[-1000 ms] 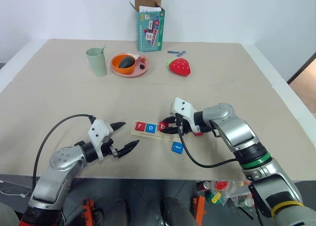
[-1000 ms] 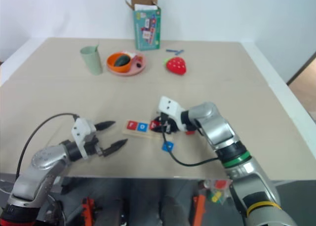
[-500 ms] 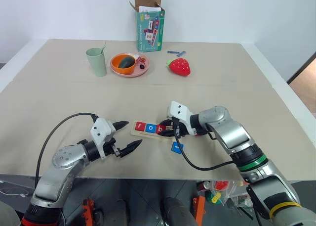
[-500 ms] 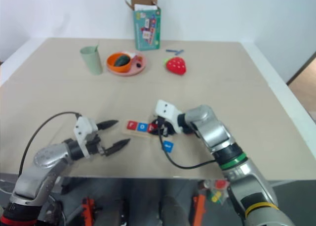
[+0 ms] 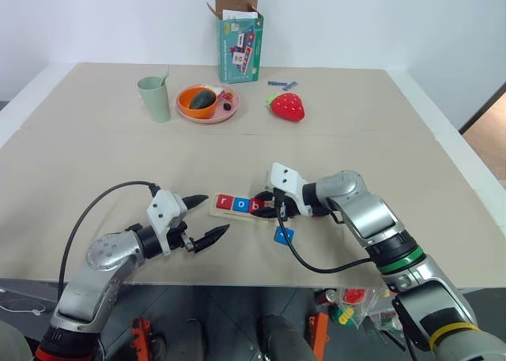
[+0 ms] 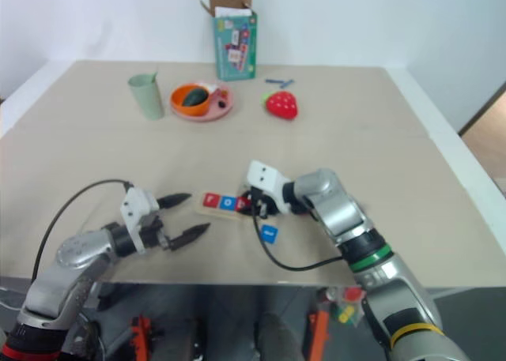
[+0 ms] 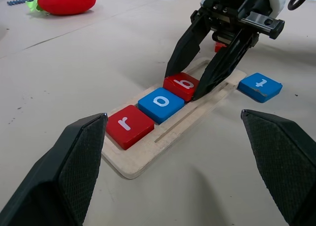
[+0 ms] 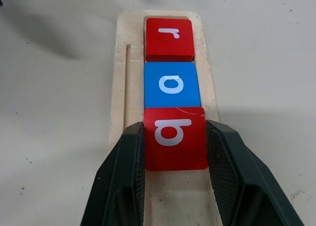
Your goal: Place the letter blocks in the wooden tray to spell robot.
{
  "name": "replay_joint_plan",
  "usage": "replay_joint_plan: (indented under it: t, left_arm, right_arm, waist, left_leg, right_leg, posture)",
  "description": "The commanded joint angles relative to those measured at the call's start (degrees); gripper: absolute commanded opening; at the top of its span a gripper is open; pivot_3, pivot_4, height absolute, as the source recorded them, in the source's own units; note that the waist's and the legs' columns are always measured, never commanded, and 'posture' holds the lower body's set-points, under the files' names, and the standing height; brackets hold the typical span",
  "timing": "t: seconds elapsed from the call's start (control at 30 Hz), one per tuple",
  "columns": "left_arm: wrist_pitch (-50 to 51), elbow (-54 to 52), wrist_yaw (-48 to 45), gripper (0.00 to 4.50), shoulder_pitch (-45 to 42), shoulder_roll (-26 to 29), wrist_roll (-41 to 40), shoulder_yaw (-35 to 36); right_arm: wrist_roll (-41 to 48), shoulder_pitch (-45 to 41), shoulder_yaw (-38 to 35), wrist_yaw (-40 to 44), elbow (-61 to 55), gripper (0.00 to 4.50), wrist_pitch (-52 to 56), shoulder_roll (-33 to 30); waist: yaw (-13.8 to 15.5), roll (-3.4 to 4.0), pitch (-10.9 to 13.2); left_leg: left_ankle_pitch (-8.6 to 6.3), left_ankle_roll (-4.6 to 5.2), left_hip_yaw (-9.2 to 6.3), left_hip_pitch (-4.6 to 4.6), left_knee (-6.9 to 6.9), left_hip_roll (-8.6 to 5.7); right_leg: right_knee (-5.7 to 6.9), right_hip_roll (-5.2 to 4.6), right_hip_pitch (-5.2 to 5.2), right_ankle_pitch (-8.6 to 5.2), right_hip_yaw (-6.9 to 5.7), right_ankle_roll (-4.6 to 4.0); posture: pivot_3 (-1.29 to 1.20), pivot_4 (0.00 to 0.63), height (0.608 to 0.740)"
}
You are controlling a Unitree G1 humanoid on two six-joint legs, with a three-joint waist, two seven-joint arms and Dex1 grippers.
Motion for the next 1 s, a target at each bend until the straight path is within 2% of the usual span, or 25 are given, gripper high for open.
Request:
replay_joint_plan:
  t: [0.03, 1.0]
  left_arm:
    - [-0.46, -2.44, 0.30, 4.50, -0.03, 0.11, 0.07, 0.13]
    - [-0.16, -2.81, 1.16, 4.50, 0.41, -0.76, 0.48, -0.38]
  right_arm:
    - [-0.29, 0.11, -0.02, 0.23, -0.01, 1.18, -0.80, -0.04]
    - [-2.18, -2.02, 1.01, -0.09, 4.45, 1.18, -3.70, 3.52]
  waist:
    - [0.00, 0.00, 0.00]
    - [-0.11, -0.01, -0.01]
  left_leg:
    - [0.00, 0.00, 0.00, 0.00, 0.00, 0.00]
    - [0.00, 0.00, 0.02, 0.09, 0.00, 0.02]
  right_leg:
    - [0.00, 0.00, 0.00, 0.00, 0.00, 0.00]
    - [0.01, 0.01, 0.04, 0.06, 0.00, -0.05]
  posture:
    - [0.00, 0.150, 0.740]
    - [0.00, 0.150, 0.740]
